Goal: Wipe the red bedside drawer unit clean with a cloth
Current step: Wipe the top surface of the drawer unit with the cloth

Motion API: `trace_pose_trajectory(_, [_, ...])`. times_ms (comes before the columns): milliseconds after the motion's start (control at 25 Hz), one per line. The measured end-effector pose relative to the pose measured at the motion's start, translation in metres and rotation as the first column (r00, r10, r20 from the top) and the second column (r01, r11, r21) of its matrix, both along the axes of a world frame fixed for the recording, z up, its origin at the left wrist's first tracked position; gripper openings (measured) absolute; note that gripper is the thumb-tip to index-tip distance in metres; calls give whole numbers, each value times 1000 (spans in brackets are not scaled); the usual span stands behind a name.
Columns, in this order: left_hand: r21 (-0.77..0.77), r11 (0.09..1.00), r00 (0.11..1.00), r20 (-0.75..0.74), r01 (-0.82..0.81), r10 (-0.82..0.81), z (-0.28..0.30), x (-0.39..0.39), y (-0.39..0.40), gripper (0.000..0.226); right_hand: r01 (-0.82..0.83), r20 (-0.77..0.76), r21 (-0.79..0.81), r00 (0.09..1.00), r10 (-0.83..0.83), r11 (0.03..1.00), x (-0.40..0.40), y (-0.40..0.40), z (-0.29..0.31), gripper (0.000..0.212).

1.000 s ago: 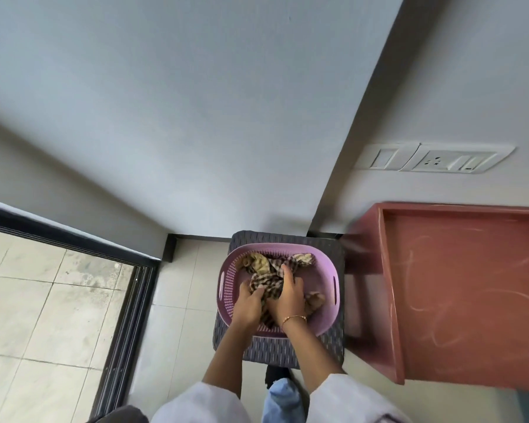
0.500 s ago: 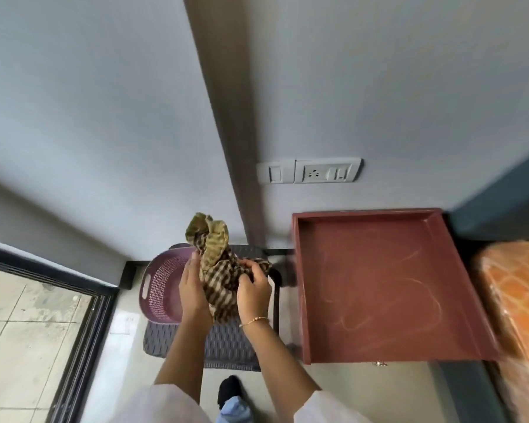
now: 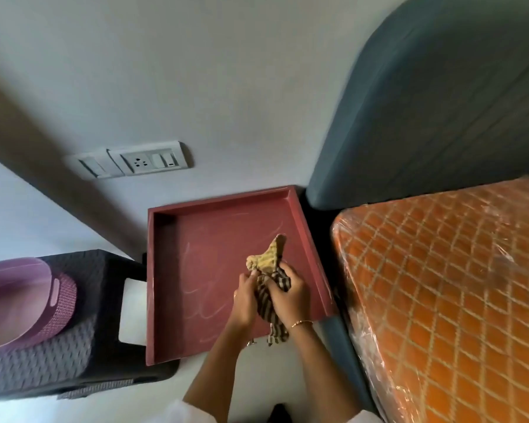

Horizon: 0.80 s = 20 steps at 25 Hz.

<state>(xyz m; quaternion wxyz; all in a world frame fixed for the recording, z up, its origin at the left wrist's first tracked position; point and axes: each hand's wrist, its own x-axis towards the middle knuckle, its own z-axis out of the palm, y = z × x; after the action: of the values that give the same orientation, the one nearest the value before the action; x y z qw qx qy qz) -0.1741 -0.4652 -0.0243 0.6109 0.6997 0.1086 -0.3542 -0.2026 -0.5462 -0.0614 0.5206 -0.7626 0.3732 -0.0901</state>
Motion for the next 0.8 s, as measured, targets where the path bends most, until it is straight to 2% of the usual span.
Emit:
trace_pose_trajectory(40, [176,968,973,113,180,-201,-16,-8,-19,27,102,2,-80,995,-102,992,-15,-25,-9,37])
trace_pose_trajectory(80, [359,882,901,192,304,-389,-35,-13,-37,29,210,2,-165,977,-213,964,-32,-52,-22,35])
trace_pose_trajectory(120, [505,778,812,228,374,-538,-53,-17,-52,34,302,8,-246,951,-310,921,-48,-77,-38,33])
trace_pose_trajectory(200, [666,591,607,253,455,-753,-83,-21,-73,48,365,-20,-331,919,-393,870,-73,-115,-72,33])
trace_pose_trajectory(320, [786,330,287,203,523,-936,-120,-17,-93,65,262,-96,-288,949,-300,921,-84,-138,-122,37])
trace_pose_trajectory(400, [847,194,145,140,495,-979,-145,-7,-101,73,133,-114,-324,977,-178,937,-76,-134,-147,52])
trace_pose_trajectory(480, [875,98,57,81,474,-995,-162,4,-107,78,112,-94,-386,983,-160,916,-65,-133,-166,61])
trace_pose_trajectory(600, [894,-29,-42,-11,447,-999,-181,16,-115,87,237,-27,-377,963,-267,895,-55,-140,-175,45])
trace_pose_trajectory(680, [895,-90,-82,-60,437,-995,-188,21,-121,93,330,-75,-258,930,-359,908,-50,-154,-177,36])
trace_pose_trajectory(760, [878,-138,-90,-109,458,-990,-191,21,-128,100,357,-229,-80,902,-366,931,-48,-169,-183,35])
trace_pose_trajectory(800, [875,-168,-100,-137,454,-985,-192,20,-130,103,379,-249,-12,895,-370,925,-49,-171,-187,36])
